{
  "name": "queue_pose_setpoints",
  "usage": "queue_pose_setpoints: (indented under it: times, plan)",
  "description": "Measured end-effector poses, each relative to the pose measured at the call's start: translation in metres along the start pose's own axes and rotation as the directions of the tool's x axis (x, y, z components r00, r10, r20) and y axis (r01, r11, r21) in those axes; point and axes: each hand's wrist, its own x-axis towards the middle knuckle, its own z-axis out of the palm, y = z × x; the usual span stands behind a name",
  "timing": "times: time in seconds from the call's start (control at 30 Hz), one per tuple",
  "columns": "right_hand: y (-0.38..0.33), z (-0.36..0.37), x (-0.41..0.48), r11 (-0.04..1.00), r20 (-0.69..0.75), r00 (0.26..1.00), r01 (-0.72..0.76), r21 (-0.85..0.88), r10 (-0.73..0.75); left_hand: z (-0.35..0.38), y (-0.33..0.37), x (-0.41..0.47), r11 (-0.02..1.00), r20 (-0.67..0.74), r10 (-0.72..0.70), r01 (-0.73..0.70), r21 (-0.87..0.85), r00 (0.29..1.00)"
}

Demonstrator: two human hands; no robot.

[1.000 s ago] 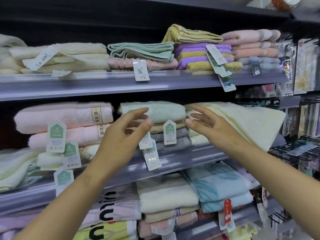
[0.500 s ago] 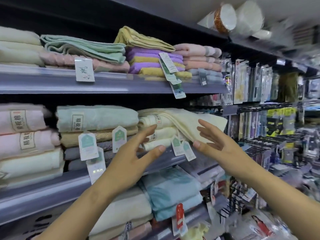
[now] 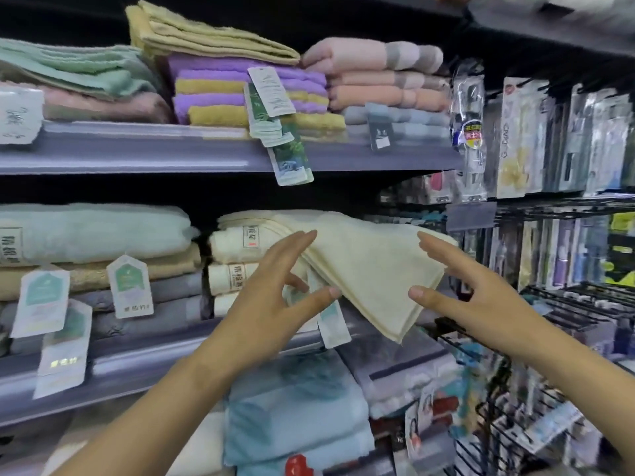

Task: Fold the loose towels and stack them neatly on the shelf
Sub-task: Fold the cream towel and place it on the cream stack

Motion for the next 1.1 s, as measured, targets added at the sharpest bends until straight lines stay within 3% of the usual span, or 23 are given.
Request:
queue_pose_setpoints:
  times: [0.1, 0.23, 0.4, 0.47, 0.63, 0.73, 0.8, 0.87, 0.97, 1.1]
  plan:
    - [0.020, -0.010, 0.011, 0.998, 0.031, 0.999, 0.030, -0.053, -0.029, 0.012, -0.001, 0.007, 0.996, 0.003, -0.005, 0.005, 0.094, 1.000]
    - [0.046, -0.017, 0.026, 0.948, 0.103, 0.983, 0.174, -0.265, -0.152, 0.018, -0.001, 0.011, 0.940, 0.040, 0.067, -0.076, 0.332, 0.997]
    - [0.084, -0.018, 0.041, 0.752, 0.194, 0.928, 0.371, -0.545, -0.317, 0.030, -0.002, 0.016, 0.746, 0.140, 0.141, -0.199, 0.635, 0.980]
    - [0.093, -0.014, 0.045, 0.709, 0.167, 0.903, 0.417, -0.569, -0.397, 0.036, 0.000, 0.018, 0.669, 0.130, 0.171, -0.212, 0.713, 0.977]
    - [0.093, -0.005, 0.048, 0.674, 0.072, 0.824, 0.507, -0.537, -0.562, 0.051, 0.009, 0.027, 0.590, 0.079, 0.252, -0.218, 0.778, 0.964]
    - [0.086, -0.004, 0.052, 0.702, 0.017, 0.824, 0.494, -0.514, -0.567, 0.054, 0.011, 0.035, 0.573, 0.029, 0.270, -0.185, 0.798, 0.963]
    - [0.076, -0.007, 0.057, 0.762, -0.047, 0.837, 0.472, -0.443, -0.546, 0.053, 0.010, 0.040, 0.581, 0.011, 0.269, -0.171, 0.796, 0.963]
    - [0.059, -0.010, 0.063, 0.800, -0.122, 0.831, 0.467, -0.377, -0.543, 0.048, 0.009, 0.043, 0.650, -0.037, 0.254, -0.142, 0.747, 0.966]
    - [0.031, -0.016, 0.067, 0.847, -0.229, 0.824, 0.459, -0.269, -0.519, 0.039, 0.014, 0.044, 0.834, -0.184, 0.224, -0.091, 0.544, 0.957]
    - [0.004, -0.020, 0.071, 0.895, -0.316, 0.849, 0.447, 0.003, -0.423, 0.026, 0.016, 0.044, 0.964, -0.315, 0.108, -0.022, 0.264, 0.943]
